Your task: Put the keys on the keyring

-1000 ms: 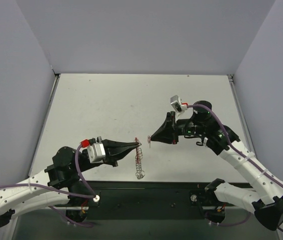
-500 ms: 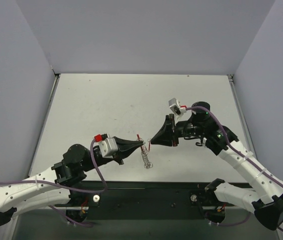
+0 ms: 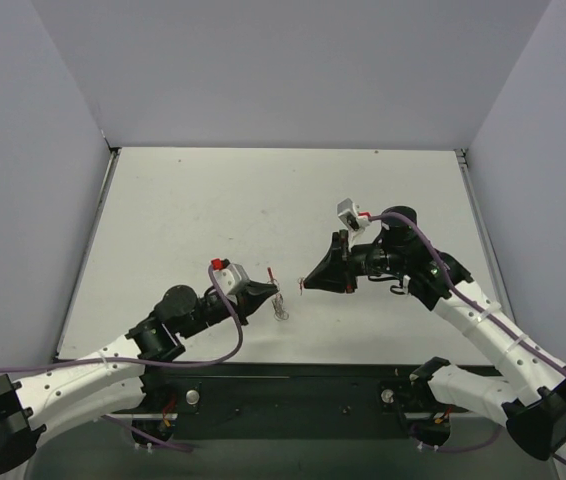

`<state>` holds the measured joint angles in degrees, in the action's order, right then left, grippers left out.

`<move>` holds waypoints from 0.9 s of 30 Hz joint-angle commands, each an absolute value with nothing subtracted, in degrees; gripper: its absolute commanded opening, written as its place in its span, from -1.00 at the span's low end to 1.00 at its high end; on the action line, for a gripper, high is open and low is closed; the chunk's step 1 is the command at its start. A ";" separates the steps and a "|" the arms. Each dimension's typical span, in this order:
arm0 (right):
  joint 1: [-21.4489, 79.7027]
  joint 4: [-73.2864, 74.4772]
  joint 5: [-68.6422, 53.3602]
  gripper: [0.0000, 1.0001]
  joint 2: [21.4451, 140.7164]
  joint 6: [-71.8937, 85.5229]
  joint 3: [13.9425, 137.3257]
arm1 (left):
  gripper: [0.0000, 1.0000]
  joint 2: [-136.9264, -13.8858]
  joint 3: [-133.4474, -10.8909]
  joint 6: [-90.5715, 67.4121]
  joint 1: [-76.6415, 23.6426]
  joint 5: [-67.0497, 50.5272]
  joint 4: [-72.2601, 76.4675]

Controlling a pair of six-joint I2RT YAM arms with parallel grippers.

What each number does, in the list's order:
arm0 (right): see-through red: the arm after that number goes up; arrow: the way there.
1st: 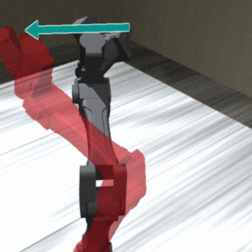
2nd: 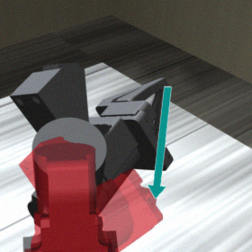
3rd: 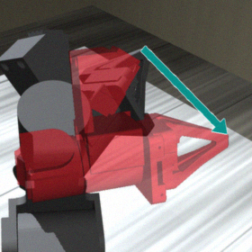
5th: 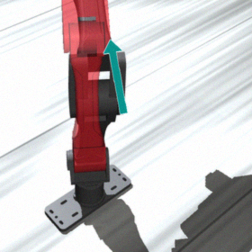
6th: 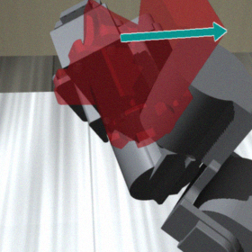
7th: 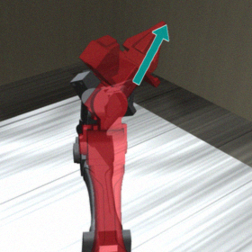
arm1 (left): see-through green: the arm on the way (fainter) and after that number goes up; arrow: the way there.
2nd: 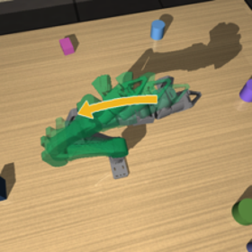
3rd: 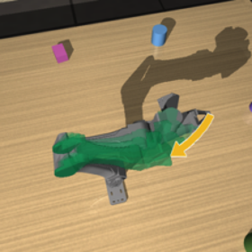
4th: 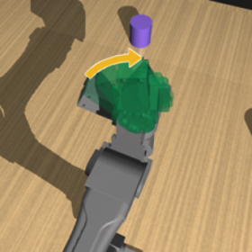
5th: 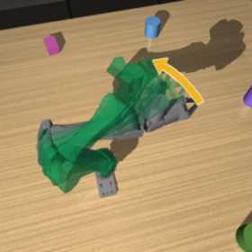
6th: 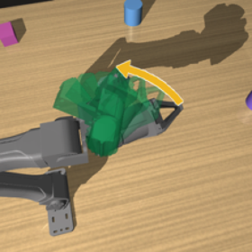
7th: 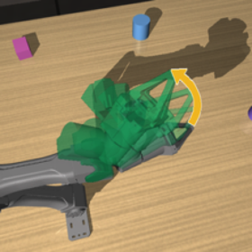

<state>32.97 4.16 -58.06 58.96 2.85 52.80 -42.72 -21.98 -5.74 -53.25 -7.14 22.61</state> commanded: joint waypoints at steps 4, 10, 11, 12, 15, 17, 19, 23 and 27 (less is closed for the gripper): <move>32.52 2.02 -58.97 -1.00 59.68 1.41 52.21 | -1.00 -44.74 -18.46 -9.31 -53.00 -8.08 33.05; 32.43 2.02 -62.05 -1.00 59.85 0.53 52.38 | -1.00 -42.19 -22.49 -8.18 -53.09 -14.84 31.29; 32.52 2.02 -62.83 -1.00 59.85 0.53 52.38 | -1.00 -41.84 -23.20 -8.09 -53.09 -16.85 30.68; 32.43 2.02 -63.36 -1.00 59.85 -0.95 52.47 | -1.00 -41.14 -23.81 -8.09 -53.09 -18.01 30.41; 32.43 1.93 -66.34 -1.00 60.03 -1.58 52.82 | -1.00 -40.52 -25.92 -8.26 -53.00 -22.40 30.06; 32.43 1.93 -67.84 -1.00 60.20 -1.76 53.17 | -1.00 -40.52 -27.42 -8.35 -53.00 -24.51 29.88; 32.52 1.93 -68.47 -1.00 59.60 -1.50 53.70 | -1.00 -40.52 -28.21 -8.61 -53.00 -25.05 29.88; 33.75 1.84 -65.22 -1.00 57.49 -0.01 54.67 | -1.00 -40.25 -30.23 -8.70 -53.09 -24.79 29.79; 35.24 1.76 -63.28 -1.00 55.81 2.37 55.81 | -1.00 -40.17 -31.64 -8.53 -53.09 -24.43 29.62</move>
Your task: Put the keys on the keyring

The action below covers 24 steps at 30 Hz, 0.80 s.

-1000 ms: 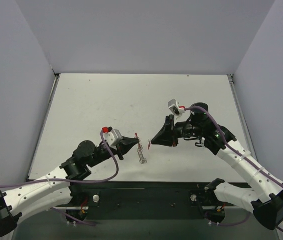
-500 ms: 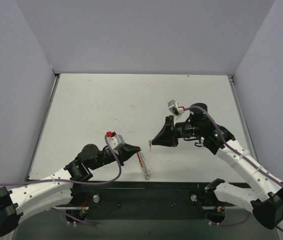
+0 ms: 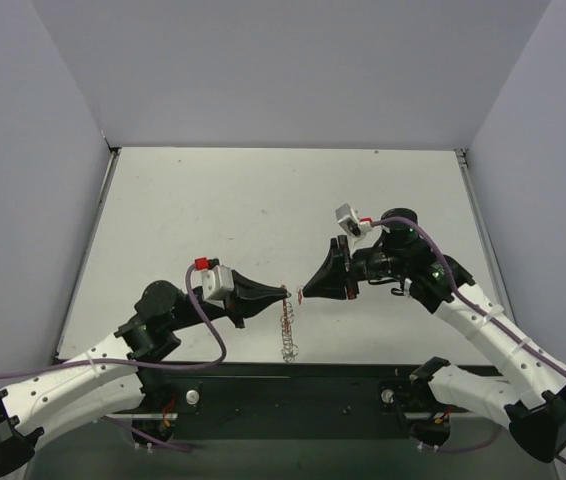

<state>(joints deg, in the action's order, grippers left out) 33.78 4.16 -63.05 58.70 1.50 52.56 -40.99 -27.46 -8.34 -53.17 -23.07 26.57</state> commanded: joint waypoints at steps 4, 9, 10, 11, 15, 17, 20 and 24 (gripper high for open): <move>35.68 1.67 -61.44 -1.00 55.11 2.37 55.55 | -1.00 -40.34 -32.17 -8.53 -53.09 -23.21 30.50; 35.25 1.67 -58.97 -1.00 57.21 2.37 54.58 | -1.00 -42.01 -31.29 -7.12 -53.00 -19.51 28.21; 35.33 1.58 -59.50 -1.00 57.65 2.46 54.41 | -1.00 -42.19 -30.42 -7.38 -53.00 -19.51 28.82; 35.25 1.15 -59.68 -1.00 57.83 2.46 54.14 | -1.00 -42.19 -29.98 -7.73 -53.00 -19.42 29.44; 35.24 0.70 -61.17 -1.00 58.18 1.15 53.70 | -1.00 -42.19 -29.00 -8.44 -53.00 -19.51 30.59; 35.24 0.62 -62.13 -1.00 58.71 0.70 53.96 | -1.00 -42.10 -29.09 -8.44 -53.09 -19.69 30.76; 35.24 0.62 -63.54 -1.00 59.68 0.70 54.49 | -1.00 -42.01 -29.35 -8.00 -53.00 -19.95 30.41; 35.24 0.44 -64.77 -1.00 59.33 0.53 54.75 | -1.00 -41.31 -29.62 -7.82 -53.09 -20.65 30.15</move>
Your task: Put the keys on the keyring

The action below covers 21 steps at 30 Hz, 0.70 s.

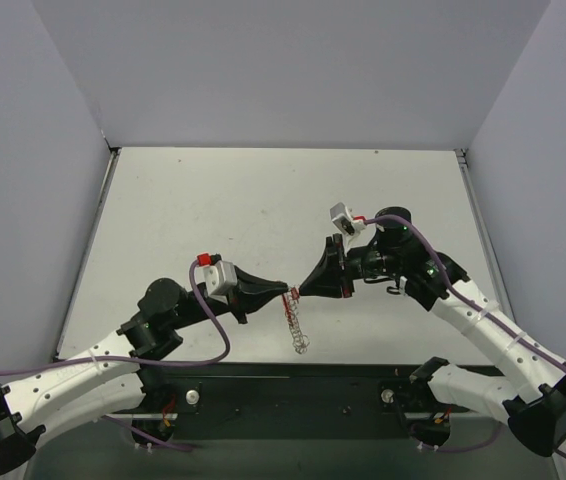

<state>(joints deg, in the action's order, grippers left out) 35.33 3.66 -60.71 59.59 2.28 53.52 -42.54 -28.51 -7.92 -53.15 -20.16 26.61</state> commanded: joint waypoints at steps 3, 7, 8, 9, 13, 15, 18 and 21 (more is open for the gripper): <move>35.24 0.53 -65.39 -1.00 58.63 0.53 55.02 | -1.00 -40.52 -29.62 -8.08 -53.00 -21.36 30.84; 35.24 0.53 -66.27 -1.00 58.10 1.14 55.63 | -1.00 -39.99 -29.62 -8.79 -53.00 -22.32 31.99; 35.24 0.53 -66.27 -1.00 58.01 1.14 55.72 | -1.00 -39.90 -29.62 -8.88 -53.09 -22.41 32.17; 35.24 0.53 -66.27 -1.00 57.83 1.23 55.72 | -1.00 -39.82 -29.62 -9.14 -53.00 -22.41 32.52; 35.24 0.53 -64.95 -1.00 58.01 0.97 55.20 | -1.00 -40.34 -29.36 -8.62 -53.09 -20.32 31.12; 35.16 0.53 -63.73 -1.00 58.62 0.79 54.58 | -1.00 -41.39 -28.39 -7.48 -53.09 -18.47 28.93; 34.89 0.53 -62.93 -1.00 59.85 0.53 53.01 | -1.00 -43.85 -24.01 -7.82 -53.00 -14.86 30.83; 34.72 -1.32 -61.70 -1.00 61.08 0.53 52.03 | -1.00 -47.27 -17.96 -10.44 -53.09 -11.17 37.15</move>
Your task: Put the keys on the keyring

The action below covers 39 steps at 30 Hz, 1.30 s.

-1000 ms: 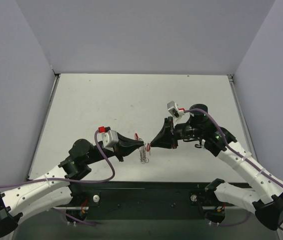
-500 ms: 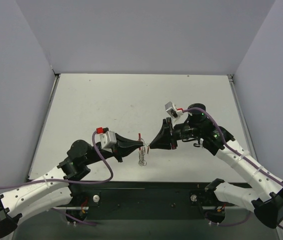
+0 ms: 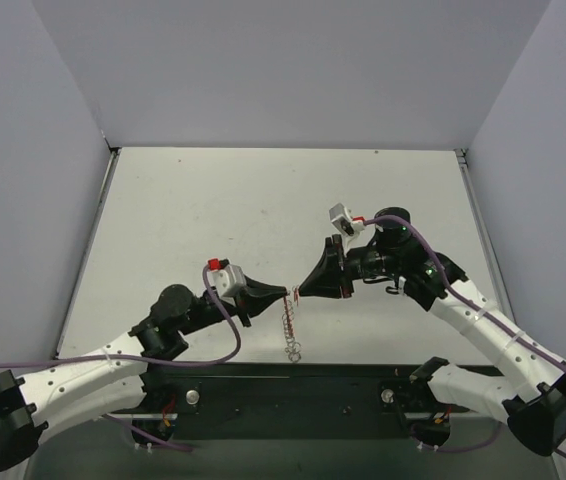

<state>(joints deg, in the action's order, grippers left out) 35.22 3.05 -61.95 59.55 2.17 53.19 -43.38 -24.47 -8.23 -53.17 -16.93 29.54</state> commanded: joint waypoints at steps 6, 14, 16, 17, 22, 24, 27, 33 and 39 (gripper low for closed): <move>34.45 -3.60 -60.38 -1.00 63.10 1.32 49.48 | -1.00 -55.71 -11.17 -14.32 -53.00 -5.54 44.56; 33.93 -4.22 -60.29 -1.00 63.63 1.49 47.81 | -1.00 -59.15 -10.46 -18.01 -53.09 -4.04 42.02; 33.93 -4.31 -60.12 -1.00 63.63 1.49 47.73 | -1.00 -58.80 -10.46 -18.28 -53.17 -4.04 40.79; 33.93 -4.31 -60.03 -1.00 63.72 1.49 47.55 | -1.00 -58.54 -10.20 -18.37 -53.09 -4.04 40.35; 33.75 -5.27 -60.12 -1.00 64.77 1.67 46.50 | -1.00 -57.92 -9.40 -18.72 -53.09 -4.13 38.50; 33.75 -6.41 -60.12 -1.00 65.30 2.19 45.88 | -1.00 -58.27 -9.32 -18.72 -53.17 -4.65 37.80; 33.57 -7.38 -60.21 -1.00 65.83 2.98 45.00 | -1.00 -59.67 -10.10 -18.28 -53.09 -7.28 35.78; 33.66 -8.17 -60.56 -1.00 66.80 3.60 44.03 | -1.00 -63.45 -11.42 -17.23 -53.17 -12.82 33.75; 33.66 -8.79 -60.91 -1.00 67.41 4.22 43.33 | -1.00 -65.57 -12.39 -14.94 -53.17 -15.99 31.73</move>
